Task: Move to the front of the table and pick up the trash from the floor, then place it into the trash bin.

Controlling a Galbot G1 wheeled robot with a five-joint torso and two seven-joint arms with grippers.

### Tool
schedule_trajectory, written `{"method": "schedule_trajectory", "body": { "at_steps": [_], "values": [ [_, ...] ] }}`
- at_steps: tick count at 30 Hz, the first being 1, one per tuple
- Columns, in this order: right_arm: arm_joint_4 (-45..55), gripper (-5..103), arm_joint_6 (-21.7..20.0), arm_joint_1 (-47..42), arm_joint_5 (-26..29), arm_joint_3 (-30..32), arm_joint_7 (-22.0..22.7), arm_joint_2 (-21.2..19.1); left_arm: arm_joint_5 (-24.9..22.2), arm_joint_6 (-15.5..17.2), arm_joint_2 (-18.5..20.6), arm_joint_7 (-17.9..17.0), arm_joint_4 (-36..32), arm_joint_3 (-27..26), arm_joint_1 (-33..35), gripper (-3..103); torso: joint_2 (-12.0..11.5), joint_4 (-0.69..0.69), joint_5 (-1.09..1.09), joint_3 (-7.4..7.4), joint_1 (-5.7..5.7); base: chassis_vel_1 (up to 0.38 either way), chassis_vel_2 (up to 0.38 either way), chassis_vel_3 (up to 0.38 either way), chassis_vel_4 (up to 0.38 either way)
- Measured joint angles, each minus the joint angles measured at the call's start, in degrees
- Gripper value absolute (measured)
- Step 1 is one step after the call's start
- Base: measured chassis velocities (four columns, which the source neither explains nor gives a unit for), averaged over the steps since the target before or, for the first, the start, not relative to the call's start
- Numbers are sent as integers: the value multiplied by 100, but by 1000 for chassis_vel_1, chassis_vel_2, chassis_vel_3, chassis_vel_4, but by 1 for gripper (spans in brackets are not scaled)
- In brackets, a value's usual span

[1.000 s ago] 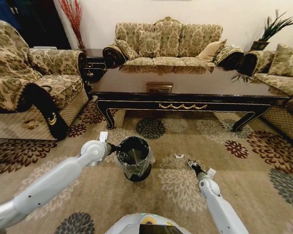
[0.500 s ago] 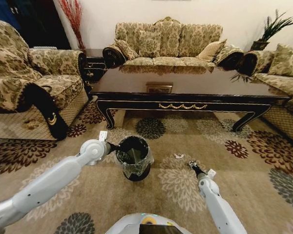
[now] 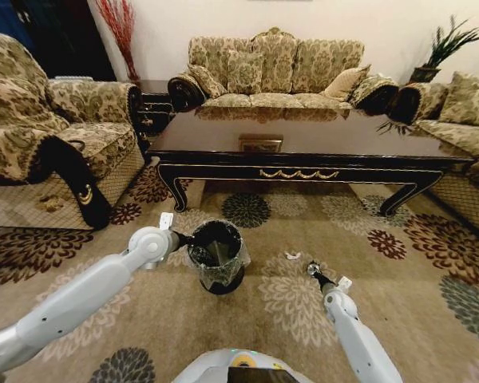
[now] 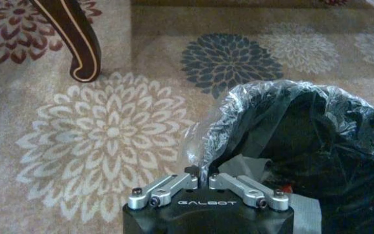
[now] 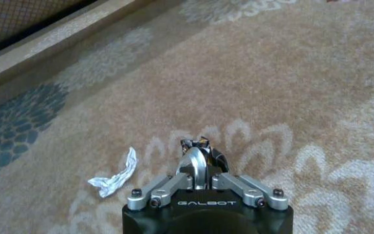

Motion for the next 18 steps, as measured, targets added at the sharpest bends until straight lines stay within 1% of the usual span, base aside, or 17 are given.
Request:
{"method": "schedule_trajectory", "body": {
  "at_steps": [11, 14, 17, 18],
  "values": [
    [528, 10, -9, -302, 156, 156, 14, -207, -3, 0, -18, -9, -60, 80, -39, 3, 0, 0, 1, 0, 0, 0, 0, 0, 0],
    [822, 10, -21, -486, 231, 217, 36, -327, 0, 0, -26, -13, -83, 142, -68, 3, 0, 0, 1, 0, 0, 0, 0, 0, 0],
    [1303, 10, -55, -845, 317, 331, 52, -532, 39, 0, -104, -26, -89, 290, -151, 3, 0, 0, 0, 0, 0, 0, 0, 0, 0],
    [1303, 10, -55, -845, 317, 331, 52, -532, 39, 0, -104, -26, -89, 290, -151, 3, 0, 0, 0, 0, 0, 0, 0, 0, 0]
  ]
}}
